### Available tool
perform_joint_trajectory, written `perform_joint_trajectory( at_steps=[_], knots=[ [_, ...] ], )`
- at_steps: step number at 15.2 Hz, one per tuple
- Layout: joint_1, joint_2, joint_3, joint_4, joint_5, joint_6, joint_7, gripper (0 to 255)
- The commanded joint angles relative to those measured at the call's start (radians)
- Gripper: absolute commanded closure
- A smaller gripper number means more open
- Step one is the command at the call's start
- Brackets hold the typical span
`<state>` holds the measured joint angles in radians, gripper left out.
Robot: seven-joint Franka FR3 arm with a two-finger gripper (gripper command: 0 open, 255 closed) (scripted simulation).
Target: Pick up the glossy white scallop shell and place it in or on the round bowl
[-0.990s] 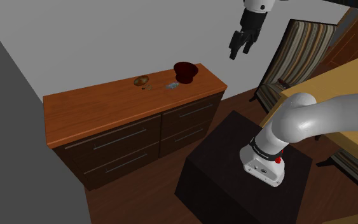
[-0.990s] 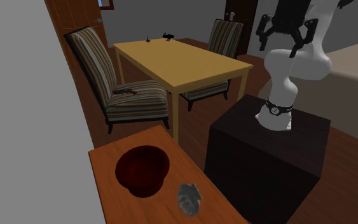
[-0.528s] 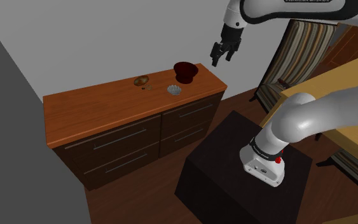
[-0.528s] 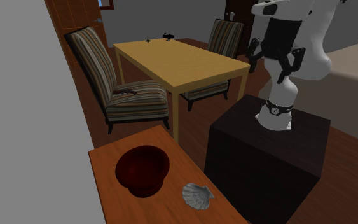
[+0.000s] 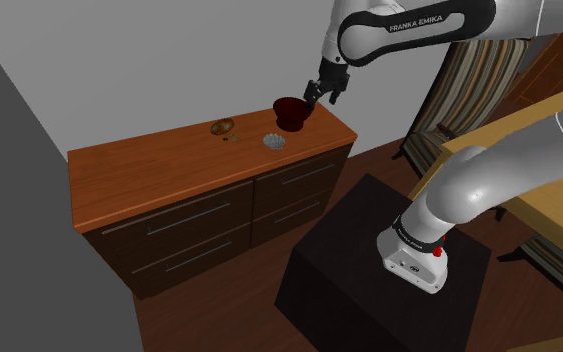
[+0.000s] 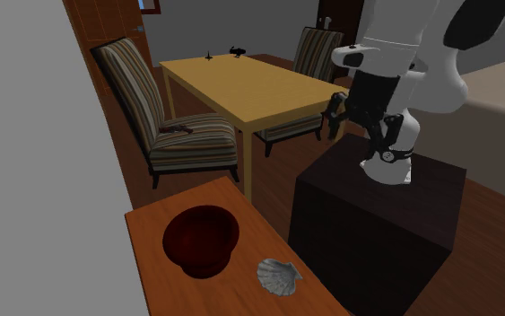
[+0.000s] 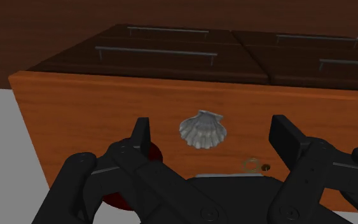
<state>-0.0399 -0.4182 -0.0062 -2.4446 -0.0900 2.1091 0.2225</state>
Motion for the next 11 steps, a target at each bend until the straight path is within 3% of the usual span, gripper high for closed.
perform_joint_trajectory(
  at_steps=[1,11],
  knots=[
    [-0.004,0.08,0.007,0.021,-0.009,0.075,0.025,0],
    [-0.028,0.454,0.013,0.194,-0.086,0.344,0.145,0]
  ],
)
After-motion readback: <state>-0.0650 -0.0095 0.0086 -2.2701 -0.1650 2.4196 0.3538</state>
